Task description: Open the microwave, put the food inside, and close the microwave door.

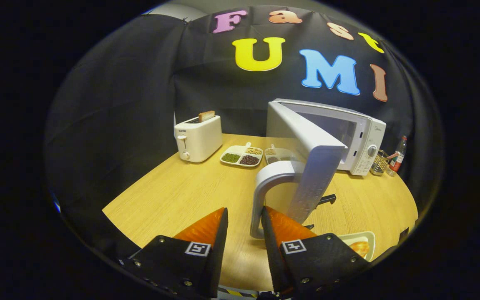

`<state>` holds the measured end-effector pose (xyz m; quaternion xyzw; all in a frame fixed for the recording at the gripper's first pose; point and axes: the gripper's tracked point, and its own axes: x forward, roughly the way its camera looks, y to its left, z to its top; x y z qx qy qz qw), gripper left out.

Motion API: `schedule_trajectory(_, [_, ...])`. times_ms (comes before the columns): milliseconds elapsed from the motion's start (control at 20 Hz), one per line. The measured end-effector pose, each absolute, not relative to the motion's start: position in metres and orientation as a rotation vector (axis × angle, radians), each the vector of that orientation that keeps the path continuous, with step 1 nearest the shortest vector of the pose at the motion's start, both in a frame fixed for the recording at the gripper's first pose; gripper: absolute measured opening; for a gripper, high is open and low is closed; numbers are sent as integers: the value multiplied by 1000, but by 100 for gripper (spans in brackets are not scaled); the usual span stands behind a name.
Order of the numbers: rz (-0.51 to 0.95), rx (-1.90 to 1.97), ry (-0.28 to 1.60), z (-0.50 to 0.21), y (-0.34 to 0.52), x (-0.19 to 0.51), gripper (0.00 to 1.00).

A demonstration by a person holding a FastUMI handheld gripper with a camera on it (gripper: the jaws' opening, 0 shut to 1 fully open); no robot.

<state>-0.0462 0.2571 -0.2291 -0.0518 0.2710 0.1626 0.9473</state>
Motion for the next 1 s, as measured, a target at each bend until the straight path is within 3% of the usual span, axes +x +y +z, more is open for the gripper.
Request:
schedule_trajectory(250, [599, 13, 524, -205, 302, -75, 60])
schedule_trajectory(500, [714, -13, 355, -143, 303, -101, 98])
schedule_trajectory(1000, [482, -12, 241, -96, 195, -70, 98])
